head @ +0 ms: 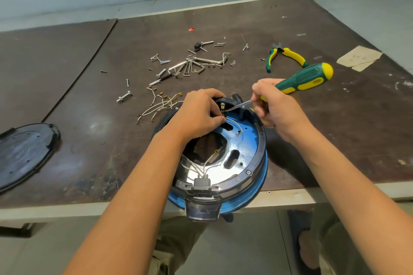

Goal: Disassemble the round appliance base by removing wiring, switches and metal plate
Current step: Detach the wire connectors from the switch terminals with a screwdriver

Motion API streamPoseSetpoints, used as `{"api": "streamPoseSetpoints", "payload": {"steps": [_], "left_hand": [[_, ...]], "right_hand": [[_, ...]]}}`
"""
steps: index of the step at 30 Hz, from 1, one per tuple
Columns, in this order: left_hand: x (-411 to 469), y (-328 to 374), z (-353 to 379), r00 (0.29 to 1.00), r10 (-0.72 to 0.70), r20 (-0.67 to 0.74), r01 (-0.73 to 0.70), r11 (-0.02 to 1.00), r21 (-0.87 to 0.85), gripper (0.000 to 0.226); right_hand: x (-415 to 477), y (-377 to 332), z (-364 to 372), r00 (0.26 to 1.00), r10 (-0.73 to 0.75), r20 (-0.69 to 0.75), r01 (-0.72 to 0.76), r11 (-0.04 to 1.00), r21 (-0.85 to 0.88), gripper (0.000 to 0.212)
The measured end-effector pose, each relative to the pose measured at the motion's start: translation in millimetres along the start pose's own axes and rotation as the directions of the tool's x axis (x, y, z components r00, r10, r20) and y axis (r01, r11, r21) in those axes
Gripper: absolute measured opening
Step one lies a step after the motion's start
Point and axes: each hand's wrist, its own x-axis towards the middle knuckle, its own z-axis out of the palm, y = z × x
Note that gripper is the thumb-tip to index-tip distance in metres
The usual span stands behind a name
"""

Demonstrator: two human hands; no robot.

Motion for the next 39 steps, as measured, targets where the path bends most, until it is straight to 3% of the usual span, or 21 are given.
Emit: {"api": "streamPoseSetpoints", "payload": {"steps": [12,17,21,25,28,39], "left_hand": [[-1,1,-3,1.0,0.008,-0.001,-0.008,1.0,0.015,0.009],[0,1,-1,1.0,0.005,0.0,-0.005,1.0,0.006,0.008],[0,0,-1,1.0,0.003,-0.004,-0.003,1.0,0.004,0.007],[0,-1,-1,1.0,0.008,-0.012,-0.008,1.0,-0.007,0.008],[0,0,-1,1.0,0.01,0.002,-0.01,1.0,-0.012,0.01],[2,-2,0,1.0,0.021,-0.015,-0.021,1.0,-0.008,0.009]], "right_hand": [[4,-6,8,0.994,0.083,-0.066,-0.081,0.996,0.031,0.038],[3,-5,6,0.997,0.061,-0.049,-0.059,0.997,0.041,0.032],[-1,-2,2,1.0,-0.022,0.008,0.022,1.0,0.009,0.028],[-11,4,-7,0.971,-0.209,0.112,0.225,0.961,-0.16,0.037],[-16,7,-10,0.958,-0.234,0.165,0.264,0.944,-0.199,0.039],[-3,0,-1,0.995,-0.096,0.036,0.099,0.991,-0.085,0.031]]}}
